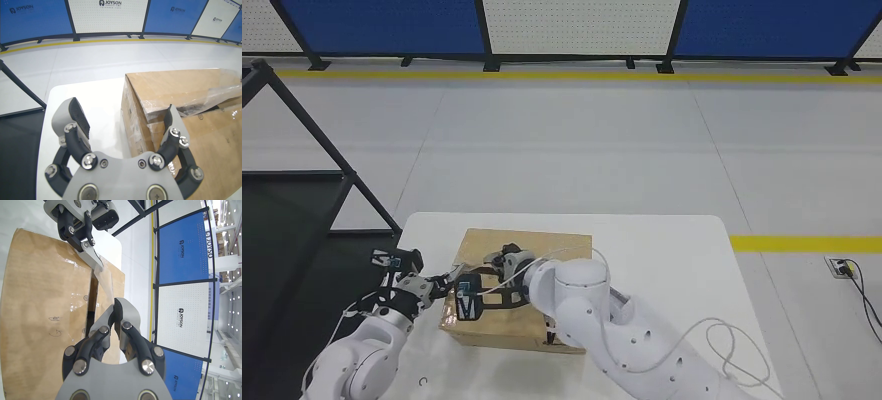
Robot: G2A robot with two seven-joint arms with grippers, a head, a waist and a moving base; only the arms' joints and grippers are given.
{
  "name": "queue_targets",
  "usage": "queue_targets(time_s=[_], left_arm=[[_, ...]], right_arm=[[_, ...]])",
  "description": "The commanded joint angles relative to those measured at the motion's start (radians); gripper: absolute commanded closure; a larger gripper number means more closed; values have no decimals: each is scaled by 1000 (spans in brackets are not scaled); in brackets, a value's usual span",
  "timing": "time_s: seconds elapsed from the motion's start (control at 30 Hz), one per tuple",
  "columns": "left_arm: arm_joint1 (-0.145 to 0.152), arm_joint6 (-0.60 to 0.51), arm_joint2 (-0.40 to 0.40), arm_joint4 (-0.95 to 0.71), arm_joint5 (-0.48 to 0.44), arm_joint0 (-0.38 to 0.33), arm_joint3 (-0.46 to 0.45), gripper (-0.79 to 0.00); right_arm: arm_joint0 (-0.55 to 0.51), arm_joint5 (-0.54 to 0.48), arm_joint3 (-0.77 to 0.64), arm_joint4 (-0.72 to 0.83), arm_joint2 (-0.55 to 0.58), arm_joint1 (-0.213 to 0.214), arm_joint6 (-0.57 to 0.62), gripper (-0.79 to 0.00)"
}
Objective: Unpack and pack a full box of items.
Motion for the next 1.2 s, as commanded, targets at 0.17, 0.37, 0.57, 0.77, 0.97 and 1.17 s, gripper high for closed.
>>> queue_targets(time_s=[0.17,0.37,0.57,0.77,0.97,1.17], left_arm=[[0,8,-7,-4,-5,8,-1,-785],[-1,12,-11,-5,-10,13,-2,-785],[-1,19,-19,-11,-12,19,-6,-785],[-1,23,-28,-18,-15,22,-9,-785],[0,21,-50,-36,-17,27,-19,-785],[1,32,-77,-59,-12,37,-33,-785]], right_arm=[[0,-1,-42,-28,-31,-22,131,0],[-1,28,-66,-86,-77,-49,295,0],[-2,14,-68,-81,-103,-78,378,-268],[-16,-18,-82,-60,-85,-90,399,-785],[-47,-57,-129,-65,-60,-90,404,-785],[-111,8,-174,-33,71,-71,309,-785]])
